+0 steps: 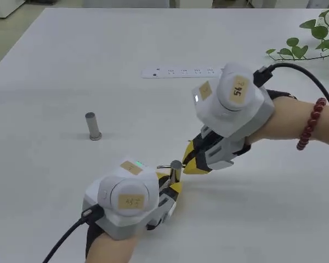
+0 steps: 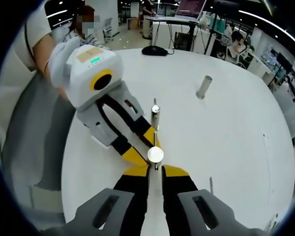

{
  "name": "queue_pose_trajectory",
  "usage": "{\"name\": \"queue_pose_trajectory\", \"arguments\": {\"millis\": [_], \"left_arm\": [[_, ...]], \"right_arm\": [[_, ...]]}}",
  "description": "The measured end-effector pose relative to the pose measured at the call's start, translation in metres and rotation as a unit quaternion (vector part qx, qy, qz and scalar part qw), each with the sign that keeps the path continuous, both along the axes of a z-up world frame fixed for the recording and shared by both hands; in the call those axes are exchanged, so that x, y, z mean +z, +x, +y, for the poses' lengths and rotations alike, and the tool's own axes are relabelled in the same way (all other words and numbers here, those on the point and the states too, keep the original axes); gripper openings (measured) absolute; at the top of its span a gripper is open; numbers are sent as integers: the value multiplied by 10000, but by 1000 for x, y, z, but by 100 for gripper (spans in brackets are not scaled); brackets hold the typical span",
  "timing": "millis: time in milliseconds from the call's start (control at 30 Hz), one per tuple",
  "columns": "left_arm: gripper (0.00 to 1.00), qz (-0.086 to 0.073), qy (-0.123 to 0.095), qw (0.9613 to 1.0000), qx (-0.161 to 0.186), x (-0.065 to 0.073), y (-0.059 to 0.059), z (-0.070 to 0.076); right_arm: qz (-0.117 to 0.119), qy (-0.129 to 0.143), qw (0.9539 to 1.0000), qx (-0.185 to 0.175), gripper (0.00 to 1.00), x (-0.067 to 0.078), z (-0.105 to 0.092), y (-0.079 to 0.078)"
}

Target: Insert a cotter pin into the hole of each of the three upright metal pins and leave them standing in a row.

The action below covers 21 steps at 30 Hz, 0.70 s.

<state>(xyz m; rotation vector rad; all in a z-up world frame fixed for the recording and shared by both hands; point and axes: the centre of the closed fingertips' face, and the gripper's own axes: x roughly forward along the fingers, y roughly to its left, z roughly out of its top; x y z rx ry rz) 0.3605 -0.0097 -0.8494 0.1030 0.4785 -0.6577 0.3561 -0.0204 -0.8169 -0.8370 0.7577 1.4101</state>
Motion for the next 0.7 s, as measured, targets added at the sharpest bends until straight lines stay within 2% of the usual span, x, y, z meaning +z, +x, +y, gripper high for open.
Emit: {"name": "queue_pose_trajectory", "arguments": {"millis": [200,267,400,500,567,633,700], "left_arm": [[19,-8,-66,10000,6,7,-4,0],[22,-11,2,10000,-19,7,-7,1],[24,87,27,10000,-24,7,-15,4],[26,143,-7,9999,-91,10,-21,3],[26,326,-148,9993,-76,10,-26,1],[28,313,-120,9994,-130,13,-31,0],[29,325,-182,9992,-155,17,-36,-1]], "right_arm": [[-4,95,9999,-103,16,4,1,1],[24,189,9996,-184,19,7,2,2],[156,461,9981,-388,25,15,8,-3],[216,646,9963,-531,29,21,12,-4],[263,776,9944,-670,31,25,14,-3],[277,931,9920,-809,34,30,16,-1],[307,1113,9883,-993,35,35,20,2]]}}
